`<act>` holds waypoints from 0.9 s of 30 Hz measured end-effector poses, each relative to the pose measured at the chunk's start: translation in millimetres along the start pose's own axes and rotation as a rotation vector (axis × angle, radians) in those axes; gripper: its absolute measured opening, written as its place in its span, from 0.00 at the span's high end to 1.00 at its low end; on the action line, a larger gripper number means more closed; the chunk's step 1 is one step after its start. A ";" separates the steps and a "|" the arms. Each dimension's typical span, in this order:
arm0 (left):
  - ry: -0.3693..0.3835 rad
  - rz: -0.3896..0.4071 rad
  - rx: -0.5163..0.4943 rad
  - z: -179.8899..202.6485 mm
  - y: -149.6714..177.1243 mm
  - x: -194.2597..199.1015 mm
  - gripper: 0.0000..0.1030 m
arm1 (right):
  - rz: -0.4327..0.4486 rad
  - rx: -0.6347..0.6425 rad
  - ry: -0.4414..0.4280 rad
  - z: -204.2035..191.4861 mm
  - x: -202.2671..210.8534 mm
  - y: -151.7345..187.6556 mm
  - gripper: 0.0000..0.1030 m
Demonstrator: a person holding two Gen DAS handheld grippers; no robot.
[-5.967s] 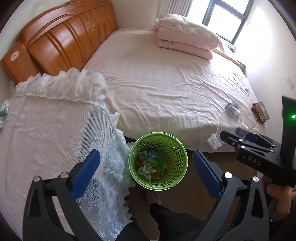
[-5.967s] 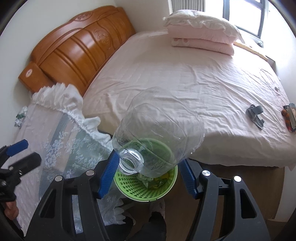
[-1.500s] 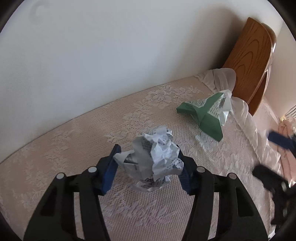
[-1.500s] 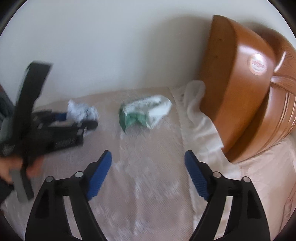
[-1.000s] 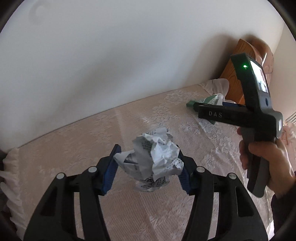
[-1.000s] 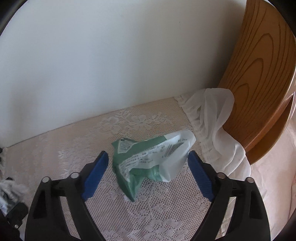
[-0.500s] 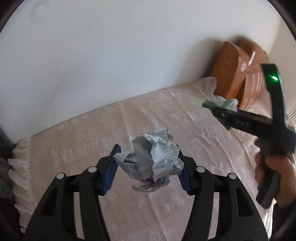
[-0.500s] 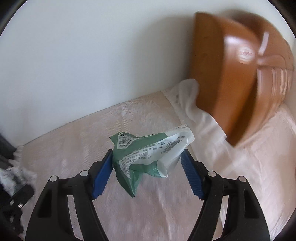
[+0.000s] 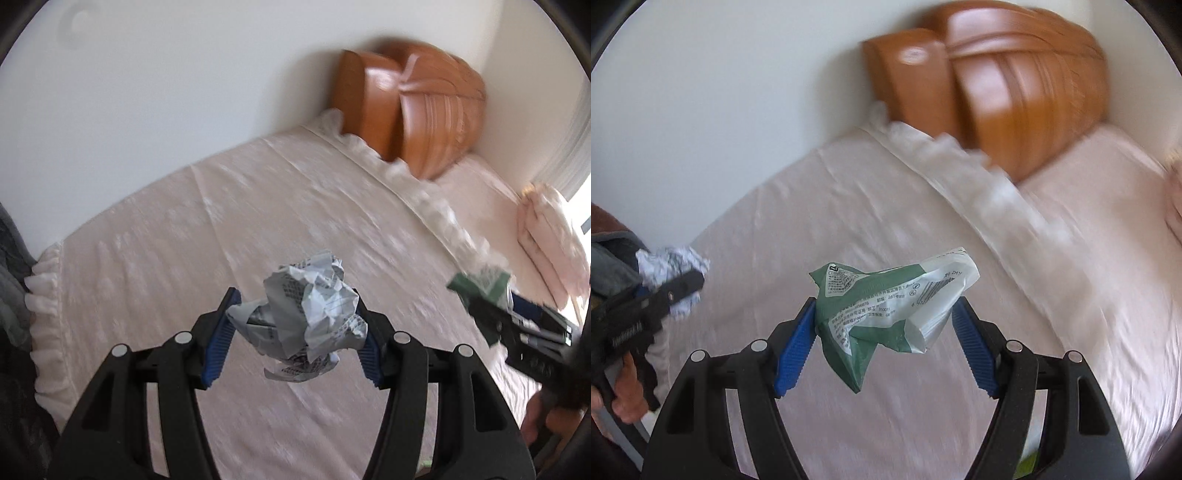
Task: Collect trash
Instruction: 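Carry both items over the green wastebasket and open both tools to drop them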
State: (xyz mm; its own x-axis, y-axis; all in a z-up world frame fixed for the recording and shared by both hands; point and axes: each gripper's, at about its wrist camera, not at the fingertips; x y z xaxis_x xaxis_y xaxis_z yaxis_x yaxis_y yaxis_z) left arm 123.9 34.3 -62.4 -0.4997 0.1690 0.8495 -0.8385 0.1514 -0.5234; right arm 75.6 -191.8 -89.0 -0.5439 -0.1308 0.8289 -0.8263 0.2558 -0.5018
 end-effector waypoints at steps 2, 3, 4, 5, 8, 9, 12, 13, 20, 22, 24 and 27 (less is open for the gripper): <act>0.019 -0.009 -0.027 14.0 13.4 5.9 0.45 | -0.004 -0.039 0.011 11.9 20.8 28.6 0.29; 0.031 -0.014 -0.049 24.6 21.0 9.6 0.45 | -0.006 -0.052 0.022 18.0 28.1 38.9 0.29; 0.039 -0.017 -0.068 32.6 26.9 12.6 0.45 | -0.007 -0.066 0.040 26.2 37.3 52.8 0.29; 0.052 -0.020 -0.094 44.3 34.5 16.9 0.45 | -0.002 -0.081 0.052 34.4 45.5 63.8 0.29; 0.095 -0.022 -0.170 75.7 48.9 26.1 0.45 | 0.024 -0.149 0.095 62.0 75.6 97.0 0.29; 0.122 -0.022 -0.214 92.6 56.9 30.6 0.45 | 0.035 -0.172 0.116 71.7 85.5 107.1 0.29; 0.202 -0.029 -0.334 141.1 77.8 36.7 0.45 | 0.051 -0.238 0.216 106.5 113.2 139.3 0.28; 0.230 -0.034 -0.371 157.7 84.8 37.8 0.45 | 0.051 -0.263 0.257 119.8 123.1 151.8 0.28; 0.446 -0.129 -0.623 278.3 148.3 37.4 0.44 | 0.047 -0.395 0.407 184.2 159.3 213.7 0.28; 0.480 -0.170 -0.672 303.6 163.3 31.9 0.41 | 0.047 -0.420 0.430 197.8 165.7 225.5 0.28; 0.486 -0.191 -0.691 320.5 174.1 29.4 0.27 | 0.042 -0.439 0.446 210.5 172.7 237.1 0.28; 0.482 -0.188 -0.697 328.5 177.8 28.1 0.17 | 0.038 -0.456 0.450 219.5 178.9 249.8 0.28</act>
State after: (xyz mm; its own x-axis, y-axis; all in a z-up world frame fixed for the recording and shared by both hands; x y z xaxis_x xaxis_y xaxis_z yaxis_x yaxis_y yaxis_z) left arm -110.6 -254.0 -109.9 -0.0874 0.4520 0.8877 -0.4944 0.7539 -0.4326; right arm -260.2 -361.6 -120.3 -0.3750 0.2764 0.8849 -0.6081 0.6471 -0.4598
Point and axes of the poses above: each gripper's, at about its wrist camera, not at the fingertips, and x roughly against the way its jaws point, z to its right, y to its underside, and after that the axes turned 2 degrees about -y, right-handed
